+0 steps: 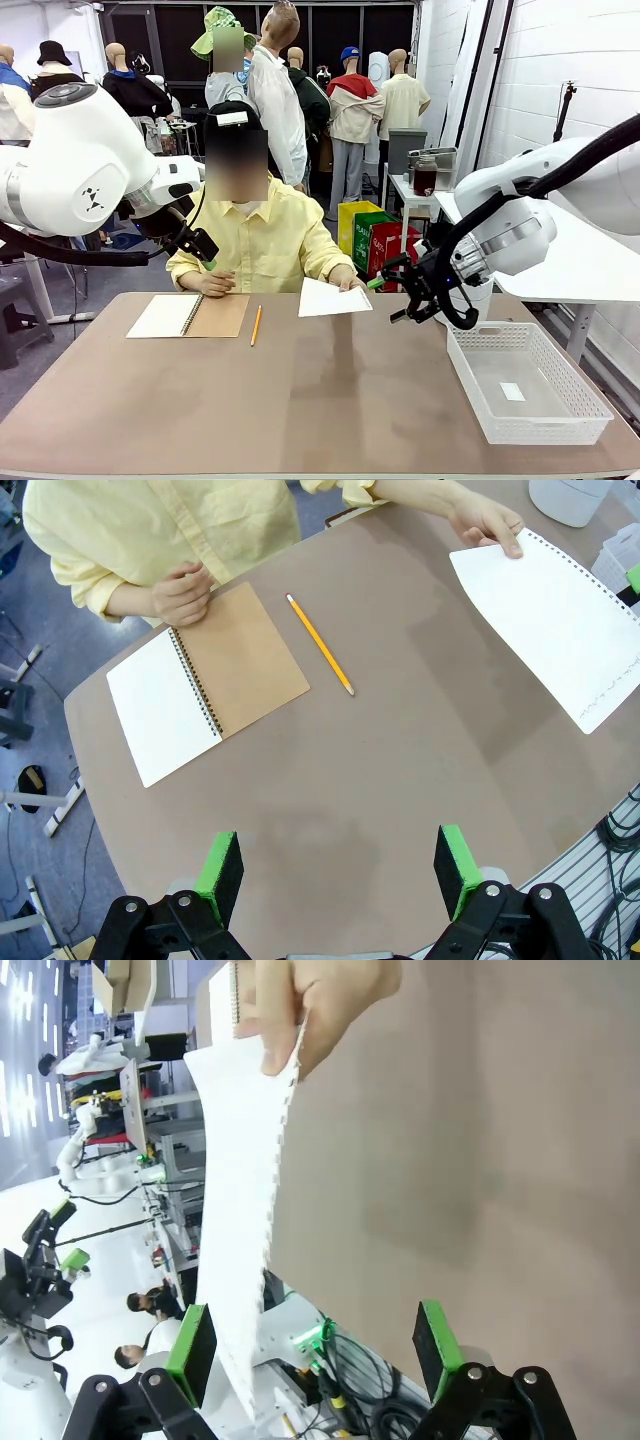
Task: Sort the paper based on its condition.
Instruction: If a person hands you a paper, place it in the Organizing basket , and if it's crumpled, put it in the Trash can.
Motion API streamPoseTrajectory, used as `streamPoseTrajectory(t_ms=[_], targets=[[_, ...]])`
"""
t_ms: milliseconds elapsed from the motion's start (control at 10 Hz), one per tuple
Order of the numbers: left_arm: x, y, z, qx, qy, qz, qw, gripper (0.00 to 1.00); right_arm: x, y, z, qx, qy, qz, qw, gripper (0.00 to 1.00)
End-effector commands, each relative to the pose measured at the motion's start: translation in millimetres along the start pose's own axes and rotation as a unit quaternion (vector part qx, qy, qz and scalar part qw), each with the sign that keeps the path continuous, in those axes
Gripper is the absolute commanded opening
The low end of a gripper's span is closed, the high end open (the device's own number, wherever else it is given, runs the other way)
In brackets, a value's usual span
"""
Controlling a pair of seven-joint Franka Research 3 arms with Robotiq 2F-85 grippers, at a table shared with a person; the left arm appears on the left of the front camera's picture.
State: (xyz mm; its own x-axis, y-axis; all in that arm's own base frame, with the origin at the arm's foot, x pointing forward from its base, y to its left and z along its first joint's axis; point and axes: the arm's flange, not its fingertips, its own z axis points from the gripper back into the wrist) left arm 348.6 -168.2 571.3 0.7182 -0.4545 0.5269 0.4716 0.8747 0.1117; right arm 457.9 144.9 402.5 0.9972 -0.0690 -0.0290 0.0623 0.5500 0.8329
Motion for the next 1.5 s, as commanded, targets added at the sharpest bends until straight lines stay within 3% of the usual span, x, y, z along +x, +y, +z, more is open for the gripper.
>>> streamPoseTrajectory(t_ms=[0, 500, 700, 800, 1000, 1100, 1300, 1400], targets=[[0, 0, 1, 0.001, 0.000, -0.004, 1.000, 1.00, 10, 6, -9, 0.028, 0.010, -0.027, 0.999, 1.00], [0, 0, 1, 0.001, 0.000, -0.004, 1.000, 1.00, 14, 13, -20, 0.063, 0.040, -0.027, 0.997, 1.00], [0, 0, 1, 0.001, 0.000, -0.004, 1.000, 1.00, 15, 15, -22, 0.060, 0.044, -0.023, 0.997, 0.64], [0, 0, 1, 0.001, 0.000, -0.004, 1.000, 1.00, 16, 14, -22, 0.062, 0.047, -0.028, 0.997, 0.64], [0, 0, 1, 0.001, 0.000, -0.004, 1.000, 1.00, 18, 12, -23, 0.067, 0.052, -0.042, 0.996, 0.36], [0, 0, 1, 0.001, 0.000, -0.004, 1.000, 1.00, 19, 11, -23, 0.069, 0.055, -0.045, 0.995, 0.30], [0, 0, 1, 0.001, 0.000, -0.004, 1.000, 1.00, 19, 12, -23, 0.068, 0.053, -0.047, 0.995, 0.02], [0, 0, 1, 0.001, 0.000, -0.004, 1.000, 1.00, 20, 12, -24, 0.066, 0.055, -0.048, 0.995, 0.00]])
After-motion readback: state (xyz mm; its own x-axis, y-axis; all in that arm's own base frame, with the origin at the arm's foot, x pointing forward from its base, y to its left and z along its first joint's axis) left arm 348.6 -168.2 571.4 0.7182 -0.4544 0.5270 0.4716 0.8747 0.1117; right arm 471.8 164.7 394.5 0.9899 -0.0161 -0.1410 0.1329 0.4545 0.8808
